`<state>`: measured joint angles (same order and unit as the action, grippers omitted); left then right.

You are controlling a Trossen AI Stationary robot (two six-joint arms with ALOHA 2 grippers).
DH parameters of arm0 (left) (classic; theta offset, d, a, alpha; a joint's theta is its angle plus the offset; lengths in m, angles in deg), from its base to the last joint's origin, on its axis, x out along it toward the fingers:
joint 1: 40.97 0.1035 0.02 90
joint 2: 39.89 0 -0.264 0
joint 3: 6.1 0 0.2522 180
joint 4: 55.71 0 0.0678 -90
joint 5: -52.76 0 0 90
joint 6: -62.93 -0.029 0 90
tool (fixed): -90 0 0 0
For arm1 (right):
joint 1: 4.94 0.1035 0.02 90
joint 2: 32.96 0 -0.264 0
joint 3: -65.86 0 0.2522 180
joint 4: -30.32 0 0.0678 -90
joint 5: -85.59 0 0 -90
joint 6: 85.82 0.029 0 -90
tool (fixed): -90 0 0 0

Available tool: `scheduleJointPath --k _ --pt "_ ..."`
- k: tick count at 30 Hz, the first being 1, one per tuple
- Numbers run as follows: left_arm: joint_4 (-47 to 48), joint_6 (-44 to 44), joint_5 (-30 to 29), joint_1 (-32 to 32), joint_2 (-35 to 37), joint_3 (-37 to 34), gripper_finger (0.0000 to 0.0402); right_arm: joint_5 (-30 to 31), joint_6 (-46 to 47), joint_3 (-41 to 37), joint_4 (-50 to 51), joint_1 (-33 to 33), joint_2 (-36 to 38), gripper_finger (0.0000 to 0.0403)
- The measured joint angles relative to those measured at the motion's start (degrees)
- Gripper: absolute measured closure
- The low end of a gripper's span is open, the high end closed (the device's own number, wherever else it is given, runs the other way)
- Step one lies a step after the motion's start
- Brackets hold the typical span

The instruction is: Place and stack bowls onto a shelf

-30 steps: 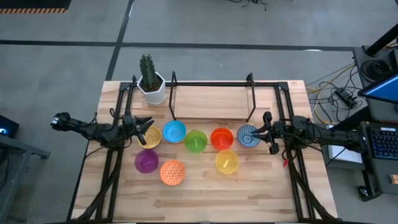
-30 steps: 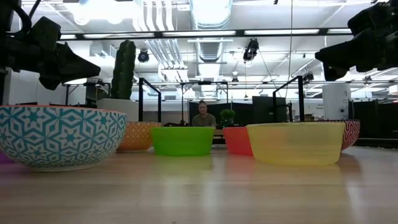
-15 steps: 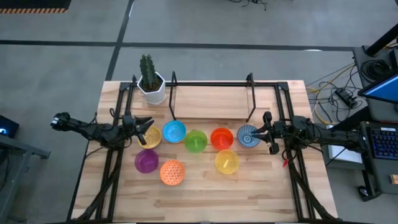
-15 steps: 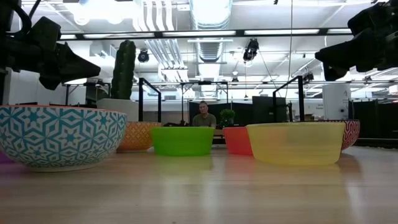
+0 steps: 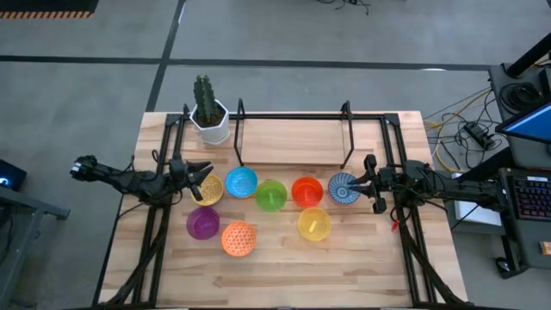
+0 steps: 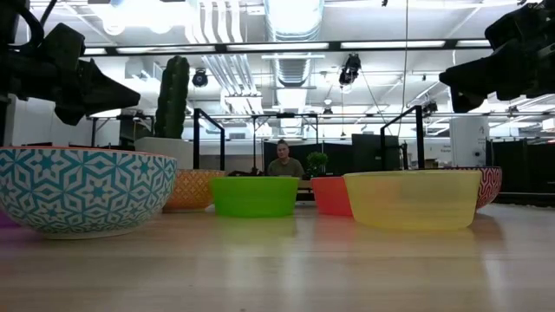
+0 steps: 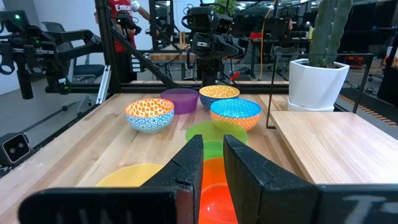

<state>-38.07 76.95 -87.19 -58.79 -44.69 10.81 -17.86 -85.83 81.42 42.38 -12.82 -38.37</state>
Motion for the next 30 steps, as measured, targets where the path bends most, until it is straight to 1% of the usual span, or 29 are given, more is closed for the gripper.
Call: scheduleJointPath --k 14,15,18,19,23,26,30 --pt "-0.02 -0.02 -0.02 0.0 0.0 -0.01 0.0325 0.0 0.2 0.01 -0.17 -0.01 0.02 0.0351" --pt "-0.02 -0.02 -0.02 0.0 0.0 0.01 0.0325 -0.02 1.48 0.01 -0.26 0.0 0.01 0.0351" --pt "-0.6 0.58 -0.01 -0.02 -0.02 0.0 0.0325 -0.04 11.18 0.0 -0.27 -0.01 0.01 0.0351" --pt "-1.43 1.6 0.0 0.0 -0.02 0.0 0.0325 -0.03 13.93 0.01 -0.46 0.0 0.01 0.0351" --pt "-6.72 8.2 -0.02 -0.01 -0.02 -0.01 0.0325 -0.02 20.01 0.0 -0.74 -0.01 0.0 0.0351" --pt "-11.3 10.68 -0.02 -0.01 -0.02 -0.01 0.0325 0.0 20.24 0.0 -2.21 0.0 0.0 0.0351" --pt "-17.01 10.71 -0.02 0.0 -0.02 -0.01 0.0325 0.53 20.37 0.0 -9.11 0.0 -0.02 0.0351"
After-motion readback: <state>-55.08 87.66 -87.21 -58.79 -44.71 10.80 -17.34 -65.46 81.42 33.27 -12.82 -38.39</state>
